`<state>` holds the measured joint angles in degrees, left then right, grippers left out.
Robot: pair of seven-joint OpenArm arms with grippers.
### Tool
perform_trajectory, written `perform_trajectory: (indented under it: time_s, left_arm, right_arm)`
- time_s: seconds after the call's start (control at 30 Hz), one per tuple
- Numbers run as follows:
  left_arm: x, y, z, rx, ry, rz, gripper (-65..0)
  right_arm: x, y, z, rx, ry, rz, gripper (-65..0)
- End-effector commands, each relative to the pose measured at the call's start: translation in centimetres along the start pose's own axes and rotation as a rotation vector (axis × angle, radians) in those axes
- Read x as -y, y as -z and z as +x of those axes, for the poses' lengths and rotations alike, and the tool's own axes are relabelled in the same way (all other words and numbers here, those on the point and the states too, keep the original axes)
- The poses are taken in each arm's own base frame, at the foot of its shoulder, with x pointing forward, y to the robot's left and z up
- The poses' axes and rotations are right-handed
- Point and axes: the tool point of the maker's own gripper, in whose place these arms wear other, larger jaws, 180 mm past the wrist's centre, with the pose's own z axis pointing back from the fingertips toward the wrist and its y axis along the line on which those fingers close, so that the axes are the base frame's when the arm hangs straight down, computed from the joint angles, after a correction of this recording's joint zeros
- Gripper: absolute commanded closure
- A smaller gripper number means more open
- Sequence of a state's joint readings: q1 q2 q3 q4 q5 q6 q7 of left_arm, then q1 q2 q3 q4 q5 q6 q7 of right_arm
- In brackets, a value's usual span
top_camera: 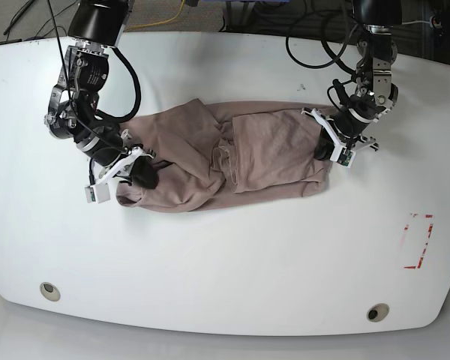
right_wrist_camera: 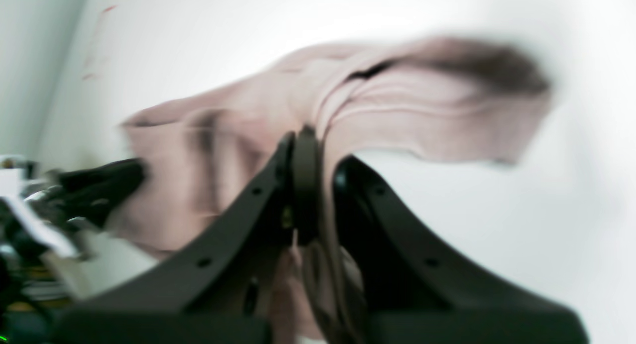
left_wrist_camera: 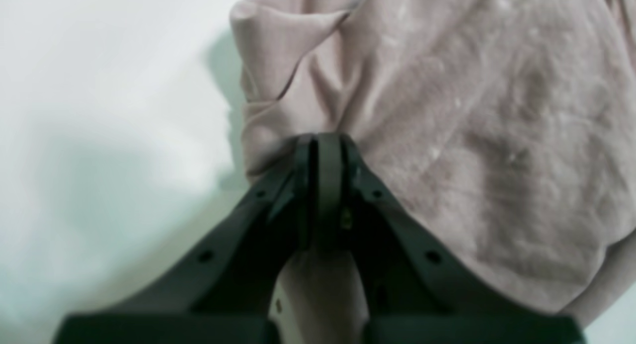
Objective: Layout the t-shirt on the table in an organized manner, then fold the t-shirt properly
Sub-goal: 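Fold the collar end with the right gripper over onto the left gripper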
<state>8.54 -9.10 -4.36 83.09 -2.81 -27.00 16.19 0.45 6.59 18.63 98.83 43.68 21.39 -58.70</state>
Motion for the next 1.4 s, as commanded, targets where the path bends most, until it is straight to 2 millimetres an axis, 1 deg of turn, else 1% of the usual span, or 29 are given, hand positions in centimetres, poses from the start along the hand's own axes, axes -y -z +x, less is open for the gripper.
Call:
perform_trajectory:
  time_s: [0.0, 0.13, 0.17, 0.33, 0.63, 0.73, 0.83, 0.9, 1.0, 1.13, 1.27, 1.37]
  left_arm:
    - [-0.4, 0.0, 0.5, 0.003, 0.014, 0.012, 0.0]
    - [-0.5, 0.0, 0.5, 0.005, 0.015, 0.012, 0.0]
    - [-0.5, 0.0, 0.5, 0.005, 0.015, 0.012, 0.0]
    - [-0.5, 0.0, 0.5, 0.005, 0.015, 0.012, 0.0]
    - [-0.4, -0.1, 0.4, 0.002, 0.014, 0.011, 0.0]
    - [-0.4, -0.1, 0.4, 0.002, 0.014, 0.011, 0.0]
    - [-0.4, -0.1, 0.3, 0.001, 0.013, 0.011, 0.0]
    - [-0.4, -0.1, 0.4, 0.002, 0.014, 0.011, 0.0]
    - [-0.4, -0.1, 0.4, 0.002, 0.014, 0.011, 0.0]
    - [-0.4, 0.0, 0.5, 0.003, 0.016, 0.010, 0.0]
    - [-0.4, 0.0, 0.5, 0.003, 0.016, 0.010, 0.0]
    - [-0.4, 0.0, 0.5, 0.003, 0.016, 0.010, 0.0]
  right_arm:
    - [-2.3, 0.6, 1.2, 0.045, -0.011, 0.062, 0.0]
    - [-4.3, 1.8, 0.3, 0.029, 0.002, 0.114, 0.0]
    - [-5.5, 2.3, 0.0, 0.025, 0.008, 0.140, 0.0]
    - [-8.0, 3.4, -0.7, 0.018, 0.030, 0.198, 0.0]
    - [-12.7, 5.1, -1.1, 0.016, 0.055, 0.304, 0.0]
    - [-13.5, 5.7, -1.2, 0.008, 0.038, 0.307, 0.0]
    - [-14.4, 6.6, -1.9, -0.008, 0.033, 0.312, 0.0]
    - [-14.9, 7.0, -1.8, -0.010, 0.027, 0.324, 0.0]
    - [-16.3, 7.6, -2.2, -0.025, 0.014, 0.357, 0.0]
    - [-18.1, 8.1, -2.0, -0.014, -0.014, 0.398, 0.0]
    - [-18.3, 8.6, -2.4, -0.035, 0.004, 0.395, 0.0]
    - [-18.8, 9.2, -3.2, -0.068, 0.008, 0.403, 0.0]
